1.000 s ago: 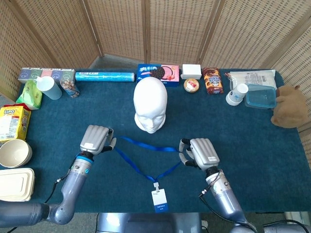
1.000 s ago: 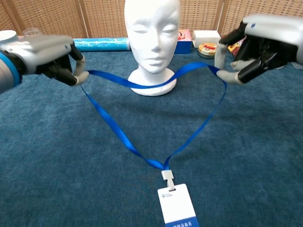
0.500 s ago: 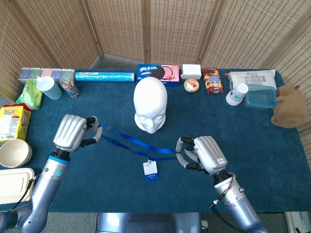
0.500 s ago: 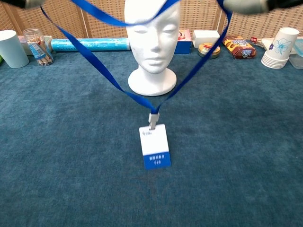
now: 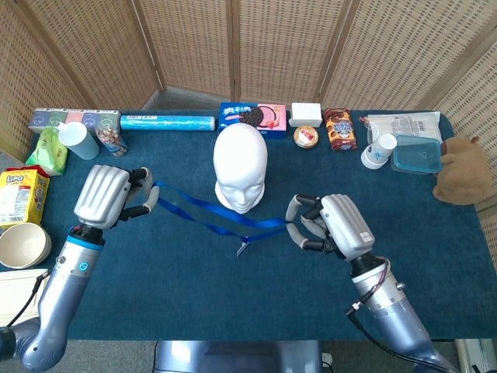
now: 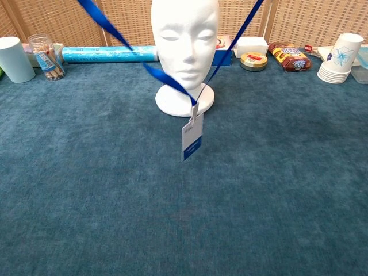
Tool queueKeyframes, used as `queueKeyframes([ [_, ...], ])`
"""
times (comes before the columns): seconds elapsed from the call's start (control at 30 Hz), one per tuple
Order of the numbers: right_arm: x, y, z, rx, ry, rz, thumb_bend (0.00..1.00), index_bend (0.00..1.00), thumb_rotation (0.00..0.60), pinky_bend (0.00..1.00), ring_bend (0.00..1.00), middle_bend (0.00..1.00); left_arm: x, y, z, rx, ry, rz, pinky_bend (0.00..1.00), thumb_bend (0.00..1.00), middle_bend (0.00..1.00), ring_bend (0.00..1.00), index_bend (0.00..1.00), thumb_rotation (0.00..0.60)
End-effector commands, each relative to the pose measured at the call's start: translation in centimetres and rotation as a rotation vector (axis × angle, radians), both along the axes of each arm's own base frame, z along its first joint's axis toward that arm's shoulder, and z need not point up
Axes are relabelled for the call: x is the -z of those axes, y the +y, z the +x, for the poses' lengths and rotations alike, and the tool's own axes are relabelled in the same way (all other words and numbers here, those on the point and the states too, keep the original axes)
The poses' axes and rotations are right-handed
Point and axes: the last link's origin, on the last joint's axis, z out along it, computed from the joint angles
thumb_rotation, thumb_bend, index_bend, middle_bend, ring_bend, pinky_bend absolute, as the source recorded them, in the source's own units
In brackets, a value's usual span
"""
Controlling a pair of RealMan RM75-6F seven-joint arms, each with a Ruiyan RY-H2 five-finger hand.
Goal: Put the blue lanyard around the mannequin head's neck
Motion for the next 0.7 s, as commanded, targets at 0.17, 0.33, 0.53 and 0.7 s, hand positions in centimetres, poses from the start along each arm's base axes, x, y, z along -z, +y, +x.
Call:
queueKeyframes([
  [0.17, -0.9, -3.8, 1.2, 0.031, -0.01, -0.006, 0.5, 0.64, 0.6, 1.0, 1.0, 1.0, -0.4, 2.3, 1.7, -0.013, 0.011, 0.007, 1.0, 0.49, 1.0, 1.0, 0.69, 0.429],
  [0.33, -1.1, -5.5, 1.7, 0.047, -0.009, -0.008, 0.5, 0.64, 0.6, 1.0, 1.0, 1.0, -0.1, 3.5, 2.3, -0.03, 0.01, 0.001, 1.0, 0.49, 1.0, 1.0, 0.69, 0.431],
  [0.53, -1.6, -7.6, 2.5, 0.057, -0.003, -0.015, 0.5, 0.64, 0.6, 1.0, 1.0, 1.0, 0.5, 5.2, 2.6, -0.061, 0.01, -0.006, 1.0, 0.49, 1.0, 1.0, 0.69, 0.433],
  [0.7, -1.7, -9.4, 3.0, 0.075, 0.006, -0.006, 0.5, 0.64, 0.6, 1.0, 1.0, 1.0, 0.9, 6.8, 2.5, -0.092, 0.009, -0.01, 1.0, 0.48, 1.0, 1.0, 0.69, 0.434],
])
